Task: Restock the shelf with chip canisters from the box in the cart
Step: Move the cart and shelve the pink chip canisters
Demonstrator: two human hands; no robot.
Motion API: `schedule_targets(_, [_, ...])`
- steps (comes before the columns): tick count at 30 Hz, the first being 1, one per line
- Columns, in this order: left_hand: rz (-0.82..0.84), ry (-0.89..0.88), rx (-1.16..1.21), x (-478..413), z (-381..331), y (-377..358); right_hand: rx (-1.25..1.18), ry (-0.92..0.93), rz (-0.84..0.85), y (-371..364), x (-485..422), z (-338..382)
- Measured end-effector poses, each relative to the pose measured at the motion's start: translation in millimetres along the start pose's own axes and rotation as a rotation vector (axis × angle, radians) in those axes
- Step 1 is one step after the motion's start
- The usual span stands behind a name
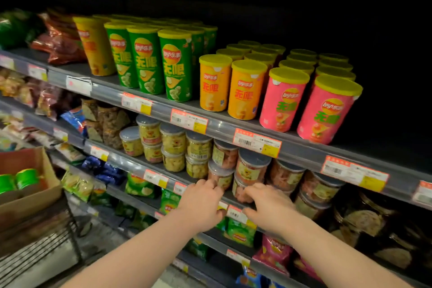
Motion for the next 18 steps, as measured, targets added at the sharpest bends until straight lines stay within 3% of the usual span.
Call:
schedule_targets(11, [0.107, 0.35, 0.093, 93.9, 57.4, -56.9, 0.063, 0.312, 0.166, -61.9, -20.0, 86.4])
schedule_targets(18, [0.152, 0.501, 0.149, 152.4, 96.1, -85.7, 0.148, 0.416, 0.253, -96.2, -17.4, 152.0])
Point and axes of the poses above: each hand's wrist, its own x-axis away from the middle knuckle, its own y-axis out of the back of the hand, z = x × y, the point moved 8 cm from there along -x, towards the middle knuckle, and after that the axes turned 9 degrees about -y, right-handed, at the moved point
